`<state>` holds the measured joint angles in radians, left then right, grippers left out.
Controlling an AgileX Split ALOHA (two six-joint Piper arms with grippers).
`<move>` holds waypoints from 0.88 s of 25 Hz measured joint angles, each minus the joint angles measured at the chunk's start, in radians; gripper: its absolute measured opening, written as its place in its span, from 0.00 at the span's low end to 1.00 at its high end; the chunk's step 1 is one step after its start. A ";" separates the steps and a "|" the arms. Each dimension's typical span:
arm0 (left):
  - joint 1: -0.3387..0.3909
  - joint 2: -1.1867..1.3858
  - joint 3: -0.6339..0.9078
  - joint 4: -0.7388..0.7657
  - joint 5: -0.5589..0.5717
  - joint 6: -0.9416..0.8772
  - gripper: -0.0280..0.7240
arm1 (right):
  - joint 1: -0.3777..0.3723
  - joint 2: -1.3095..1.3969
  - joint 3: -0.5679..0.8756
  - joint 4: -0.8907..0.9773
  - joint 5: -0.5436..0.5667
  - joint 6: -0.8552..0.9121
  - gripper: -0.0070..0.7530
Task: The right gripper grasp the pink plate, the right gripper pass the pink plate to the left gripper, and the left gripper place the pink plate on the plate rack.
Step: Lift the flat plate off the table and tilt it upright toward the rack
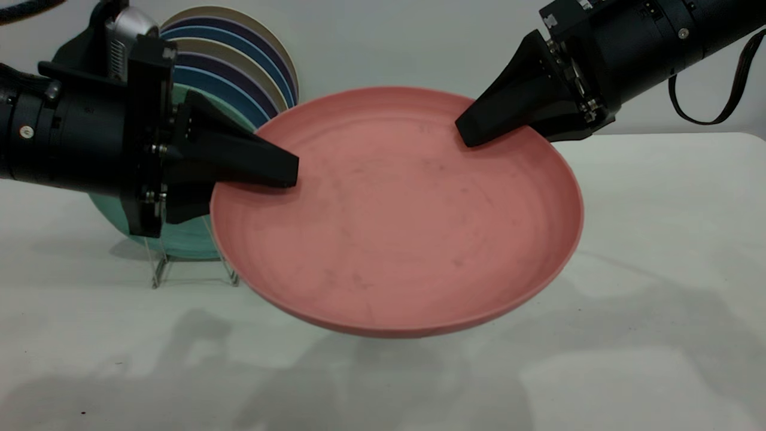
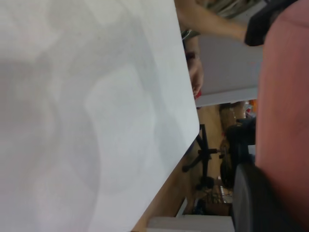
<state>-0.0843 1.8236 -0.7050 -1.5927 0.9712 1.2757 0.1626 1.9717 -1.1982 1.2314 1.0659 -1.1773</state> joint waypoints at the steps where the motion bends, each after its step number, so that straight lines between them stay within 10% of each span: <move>1: 0.000 0.000 0.000 0.001 -0.010 0.000 0.23 | 0.001 0.000 0.000 0.001 0.000 0.000 0.37; 11: -0.004 0.000 0.000 -0.015 -0.186 0.001 0.11 | 0.005 0.000 0.000 0.016 -0.025 0.001 0.39; 22: -0.004 0.000 0.000 -0.015 -0.288 0.004 0.11 | 0.005 0.000 0.000 0.049 -0.072 -0.016 0.80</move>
<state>-0.0881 1.8236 -0.7050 -1.6078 0.6834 1.2798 0.1680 1.9717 -1.1982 1.2805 0.9939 -1.1935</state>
